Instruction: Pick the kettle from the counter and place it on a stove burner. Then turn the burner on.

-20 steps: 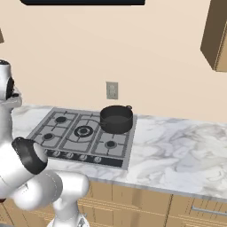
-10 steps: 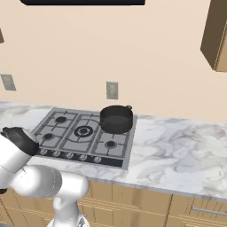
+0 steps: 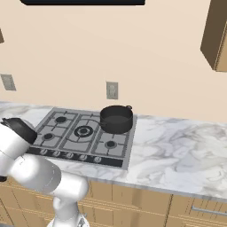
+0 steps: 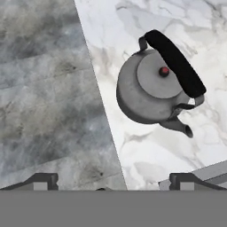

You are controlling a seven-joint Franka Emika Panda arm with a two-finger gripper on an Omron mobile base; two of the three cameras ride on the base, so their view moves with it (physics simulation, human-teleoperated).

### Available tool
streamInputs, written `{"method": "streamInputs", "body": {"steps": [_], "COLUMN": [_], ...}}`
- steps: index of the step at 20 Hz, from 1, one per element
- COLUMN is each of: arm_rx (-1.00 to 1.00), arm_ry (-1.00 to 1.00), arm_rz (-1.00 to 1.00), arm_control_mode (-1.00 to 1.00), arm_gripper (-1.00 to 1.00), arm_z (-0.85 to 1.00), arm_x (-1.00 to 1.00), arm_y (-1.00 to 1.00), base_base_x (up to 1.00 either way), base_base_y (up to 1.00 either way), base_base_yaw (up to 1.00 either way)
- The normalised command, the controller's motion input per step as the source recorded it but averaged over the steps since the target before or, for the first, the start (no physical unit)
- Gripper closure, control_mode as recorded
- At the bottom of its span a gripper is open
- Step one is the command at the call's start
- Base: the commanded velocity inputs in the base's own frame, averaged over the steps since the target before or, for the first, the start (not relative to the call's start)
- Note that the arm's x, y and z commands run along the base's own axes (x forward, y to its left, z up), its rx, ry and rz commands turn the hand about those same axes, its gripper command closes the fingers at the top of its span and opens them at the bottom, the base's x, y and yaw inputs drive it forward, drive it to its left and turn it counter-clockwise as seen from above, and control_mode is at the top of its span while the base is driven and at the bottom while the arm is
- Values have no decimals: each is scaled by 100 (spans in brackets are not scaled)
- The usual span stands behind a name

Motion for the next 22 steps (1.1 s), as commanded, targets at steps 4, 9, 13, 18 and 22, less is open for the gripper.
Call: {"method": "streamInputs", "body": {"steps": [4, 9, 13, 18, 22], "arm_rx": [0, -2, -4, -6, -7], "arm_ry": [-3, -9, -6, 0, 0], "arm_rz": [10, 3, 0, 0, 0], "arm_control_mode": [-100, -100, -100, -100, -100], "arm_gripper": [-100, -100, -100, -100, -100], "arm_z": [-24, -4, -3, -19, -32], "arm_x": [23, 27, 28, 34, 35], "arm_y": [47, 22, 3, 0, 0], "base_base_x": [0, 0, 0, 0, 0], "base_base_y": [0, 0, 0, 0, 0], "base_base_yaw": [0, 0, 0, 0, 0]}}
